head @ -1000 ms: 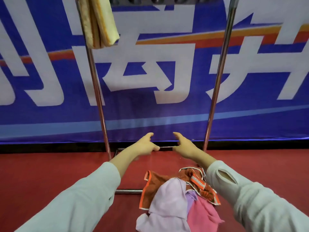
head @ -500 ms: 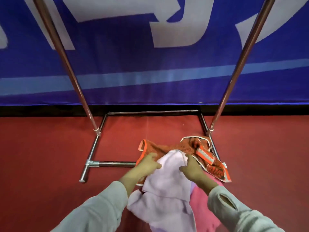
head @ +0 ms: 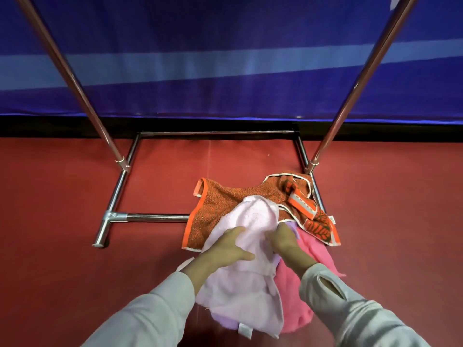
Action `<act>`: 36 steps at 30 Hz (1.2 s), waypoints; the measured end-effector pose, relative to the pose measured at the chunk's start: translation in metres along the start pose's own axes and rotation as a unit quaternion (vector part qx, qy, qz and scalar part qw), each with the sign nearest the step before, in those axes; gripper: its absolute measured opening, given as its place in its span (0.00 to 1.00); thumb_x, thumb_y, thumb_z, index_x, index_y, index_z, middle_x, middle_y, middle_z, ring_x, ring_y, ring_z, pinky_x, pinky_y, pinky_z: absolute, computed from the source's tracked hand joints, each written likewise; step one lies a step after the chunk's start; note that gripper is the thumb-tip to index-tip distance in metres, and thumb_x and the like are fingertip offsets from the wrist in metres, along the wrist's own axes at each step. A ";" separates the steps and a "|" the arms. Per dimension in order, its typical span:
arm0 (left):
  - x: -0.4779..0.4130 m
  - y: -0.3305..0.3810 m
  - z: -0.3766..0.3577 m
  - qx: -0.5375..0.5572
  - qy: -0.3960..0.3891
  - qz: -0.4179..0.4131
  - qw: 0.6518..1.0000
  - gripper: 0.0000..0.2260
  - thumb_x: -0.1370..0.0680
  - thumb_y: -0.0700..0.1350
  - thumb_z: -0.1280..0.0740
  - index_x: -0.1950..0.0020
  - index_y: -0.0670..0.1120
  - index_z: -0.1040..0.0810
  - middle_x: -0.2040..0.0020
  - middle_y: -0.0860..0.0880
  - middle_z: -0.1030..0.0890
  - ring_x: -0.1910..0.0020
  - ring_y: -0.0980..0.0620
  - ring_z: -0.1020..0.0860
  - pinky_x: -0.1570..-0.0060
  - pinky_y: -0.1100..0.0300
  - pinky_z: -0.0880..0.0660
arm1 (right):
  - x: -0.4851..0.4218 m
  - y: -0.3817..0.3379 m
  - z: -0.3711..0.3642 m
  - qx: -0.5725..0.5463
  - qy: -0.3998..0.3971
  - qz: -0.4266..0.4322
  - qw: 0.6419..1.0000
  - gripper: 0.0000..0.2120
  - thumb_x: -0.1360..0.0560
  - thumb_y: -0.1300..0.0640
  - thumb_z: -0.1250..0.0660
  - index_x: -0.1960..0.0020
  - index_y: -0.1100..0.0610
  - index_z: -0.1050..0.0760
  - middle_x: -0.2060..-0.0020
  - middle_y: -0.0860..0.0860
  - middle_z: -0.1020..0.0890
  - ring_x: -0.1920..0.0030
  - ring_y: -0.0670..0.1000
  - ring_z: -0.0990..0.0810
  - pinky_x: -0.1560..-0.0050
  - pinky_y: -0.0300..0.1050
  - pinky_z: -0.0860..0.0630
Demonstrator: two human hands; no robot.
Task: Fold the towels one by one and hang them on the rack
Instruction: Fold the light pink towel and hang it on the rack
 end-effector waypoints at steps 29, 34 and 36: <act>0.345 0.289 0.144 0.303 0.424 -0.361 0.774 0.10 0.23 0.47 0.33 0.56 0.40 0.25 0.64 0.51 0.25 0.63 0.52 0.29 0.61 0.59 0.30 | 0.344 -0.229 0.246 -0.365 0.183 0.409 0.816 0.09 0.24 0.60 0.34 0.59 0.50 0.20 0.62 0.45 0.18 0.58 0.43 0.22 0.64 0.32 0.27; 0.372 0.286 0.132 0.419 0.340 -0.374 0.754 0.07 0.23 0.45 0.32 0.53 0.41 0.22 0.64 0.52 0.20 0.65 0.58 0.22 0.64 0.68 0.25 | 0.393 -0.243 0.246 -0.362 0.196 0.463 0.785 0.07 0.22 0.57 0.35 0.55 0.50 0.19 0.59 0.43 0.16 0.58 0.38 0.21 0.59 0.36 0.27; 0.369 0.280 0.130 0.397 0.317 -0.384 0.772 0.06 0.25 0.46 0.29 0.54 0.44 0.20 0.61 0.48 0.17 0.59 0.53 0.20 0.57 0.60 0.22 | 0.396 -0.239 0.244 -0.377 0.206 0.461 0.776 0.07 0.22 0.57 0.35 0.56 0.49 0.20 0.60 0.43 0.17 0.58 0.37 0.21 0.58 0.36 0.26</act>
Point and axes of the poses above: each hand's wrist, its own x-axis away from the middle knuckle, its own z-axis out of the back of the hand, y = z × x, the point moved 8 cm from there along -x, towards the middle knuckle
